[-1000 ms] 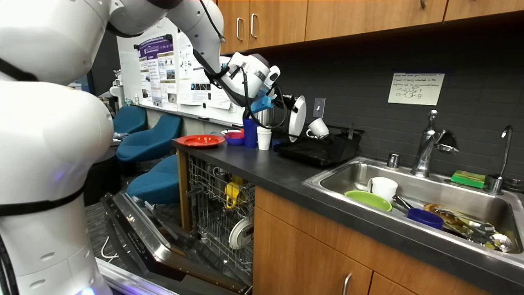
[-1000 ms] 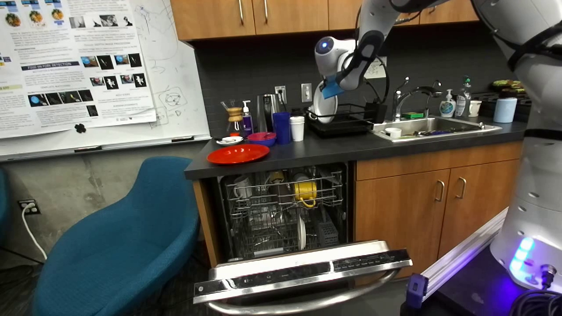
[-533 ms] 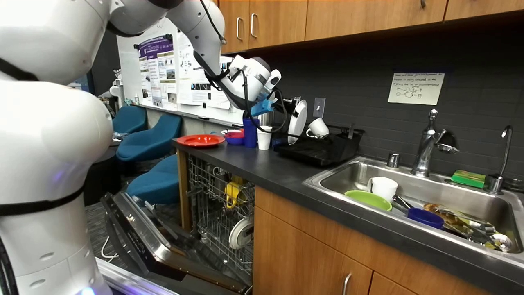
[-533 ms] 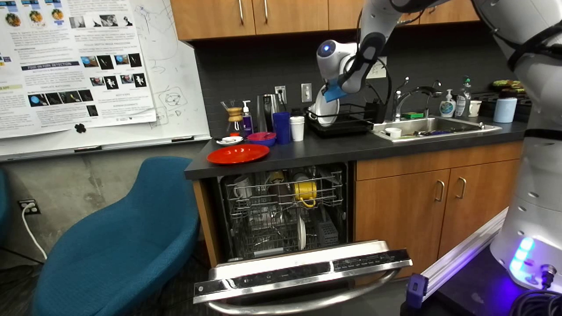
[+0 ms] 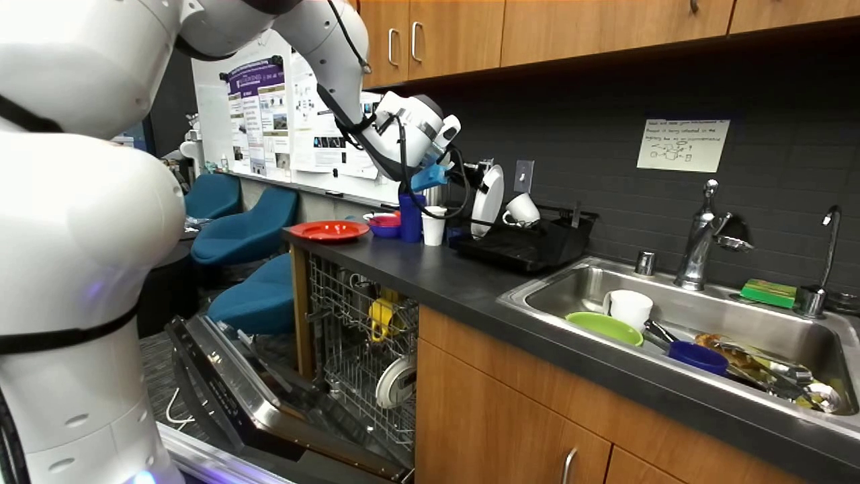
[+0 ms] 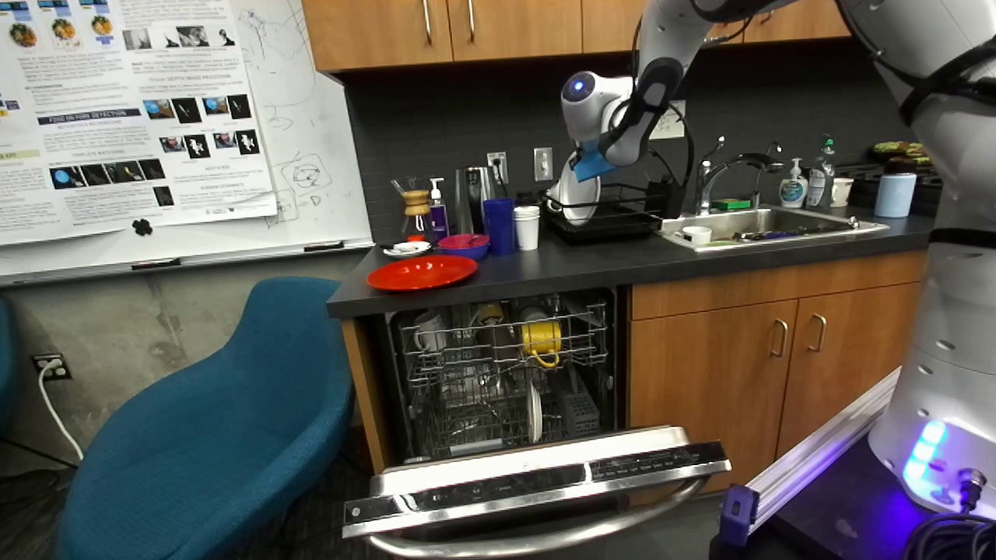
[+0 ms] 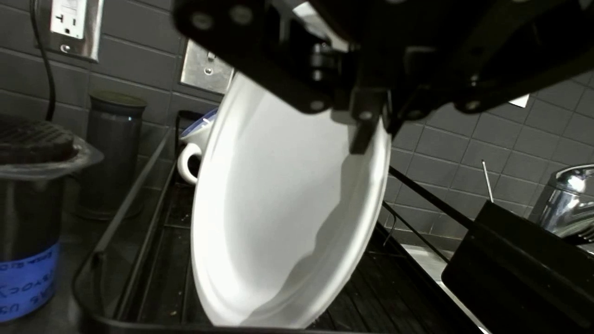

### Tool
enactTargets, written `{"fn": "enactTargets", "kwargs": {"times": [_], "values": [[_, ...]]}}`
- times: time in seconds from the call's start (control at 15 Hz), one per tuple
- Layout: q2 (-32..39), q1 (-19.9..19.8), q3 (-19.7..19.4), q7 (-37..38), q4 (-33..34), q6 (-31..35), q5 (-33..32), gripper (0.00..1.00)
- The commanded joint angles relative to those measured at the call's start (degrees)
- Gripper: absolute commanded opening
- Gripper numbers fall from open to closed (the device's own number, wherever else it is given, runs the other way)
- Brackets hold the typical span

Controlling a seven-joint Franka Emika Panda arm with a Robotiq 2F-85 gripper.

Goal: Put the white plate on the dishrack.

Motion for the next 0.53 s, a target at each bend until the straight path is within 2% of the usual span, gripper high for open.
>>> {"fn": "enactTargets", "kwargs": {"times": [0.0, 0.47], "values": [[-0.7, -1.0, 1.5, -2.4, -1.6, 1.1, 1.4, 0.01], [-0.7, -2.2, 3.6, -5.1, -2.8, 1.1, 4.2, 0.01]]}}
